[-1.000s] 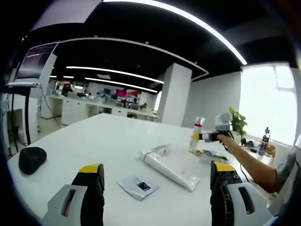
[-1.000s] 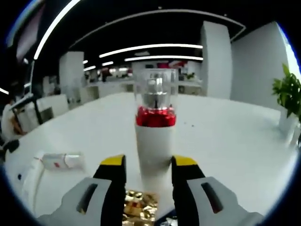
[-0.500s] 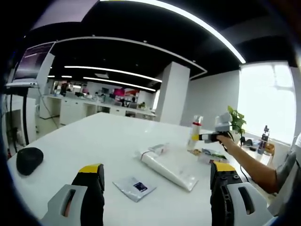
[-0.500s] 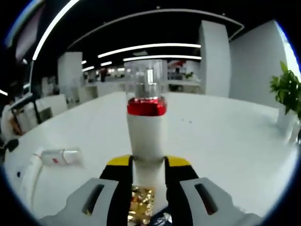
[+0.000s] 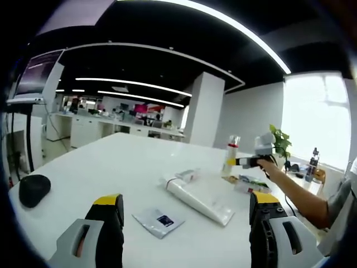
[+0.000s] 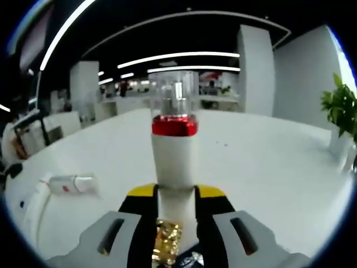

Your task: Arrange the skincare products in the storage area until every visible bottle or jar stands upright without overlapping.

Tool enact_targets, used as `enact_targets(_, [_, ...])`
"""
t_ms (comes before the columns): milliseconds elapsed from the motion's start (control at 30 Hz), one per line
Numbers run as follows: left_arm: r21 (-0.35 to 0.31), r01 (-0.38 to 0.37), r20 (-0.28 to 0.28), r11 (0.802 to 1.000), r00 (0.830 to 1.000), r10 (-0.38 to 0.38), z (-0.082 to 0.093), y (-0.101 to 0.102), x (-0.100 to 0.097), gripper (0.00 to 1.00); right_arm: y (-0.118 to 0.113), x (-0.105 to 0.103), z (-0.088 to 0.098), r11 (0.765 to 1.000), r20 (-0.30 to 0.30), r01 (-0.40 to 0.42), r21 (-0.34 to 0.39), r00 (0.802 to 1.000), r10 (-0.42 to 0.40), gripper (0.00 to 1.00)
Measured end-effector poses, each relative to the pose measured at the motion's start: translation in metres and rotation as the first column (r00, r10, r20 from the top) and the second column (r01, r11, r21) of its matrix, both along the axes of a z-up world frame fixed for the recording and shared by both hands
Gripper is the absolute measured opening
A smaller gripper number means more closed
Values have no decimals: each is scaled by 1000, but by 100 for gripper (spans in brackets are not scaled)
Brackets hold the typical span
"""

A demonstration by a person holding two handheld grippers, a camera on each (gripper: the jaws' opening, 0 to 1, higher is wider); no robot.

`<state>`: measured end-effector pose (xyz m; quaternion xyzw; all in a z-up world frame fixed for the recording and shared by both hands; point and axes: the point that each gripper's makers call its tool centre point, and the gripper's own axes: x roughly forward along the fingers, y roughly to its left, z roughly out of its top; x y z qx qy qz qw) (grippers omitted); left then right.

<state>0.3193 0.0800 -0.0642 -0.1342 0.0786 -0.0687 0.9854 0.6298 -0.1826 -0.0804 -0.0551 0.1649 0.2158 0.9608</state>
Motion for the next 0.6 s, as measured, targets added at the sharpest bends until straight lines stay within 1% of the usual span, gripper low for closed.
enact_targets(100, [-5,-2,5,1000,1000,2,1,1,0,96,-4,-6,3,1000,-3,-2,1,1000,2,24])
enact_targets(133, [-6,-2,6,1000,1000,2,1,1,0,96,-1,-11,5,999,-16,-26,20,1000,26,26])
enact_targets(167, [-6,-2,5,1000,1000,2,1,1,0,96,5,-16,5,997,-36,-65,41,997,66,29])
enact_targets(200, [-6,-2,5,1000,1000,2,1,1,0,96,8,-21,3,995,-63,-85,44,994,87,34])
enact_targets(233, [-5,-1,4,1000,1000,1,1,1,0,96,12,-25,8,992,-48,-108,65,993,111,36])
enact_targets(300, [-3,3,3,1000,1000,-3,0,0,0,96,17,-36,20,984,-23,-147,103,988,150,35])
enact_targets(333, [-4,3,3,1000,1000,-3,0,1,0,96,18,-41,26,979,-15,-166,119,986,169,35])
enact_targets(367, [-5,4,4,1000,1000,-4,1,1,0,96,18,-43,28,977,-13,-171,126,985,174,36])
enact_targets(400, [-8,5,5,1000,1000,-5,0,1,0,96,20,-49,35,969,0,-198,149,980,201,38])
enact_targets(467, [-10,5,4,1000,1000,-5,0,1,1,96,21,-61,45,954,16,-240,177,970,241,43])
enact_targets(533, [-11,5,4,1000,1000,-5,-1,1,1,96,24,-73,51,938,35,-291,187,957,289,51])
enact_targets(567, [-13,6,3,1000,1000,-6,-2,0,1,96,24,-78,53,935,42,-302,188,953,299,55])
enact_targets(600, [-14,7,2,1000,1000,-7,-2,0,1,96,26,-86,56,925,60,-334,179,943,328,61])
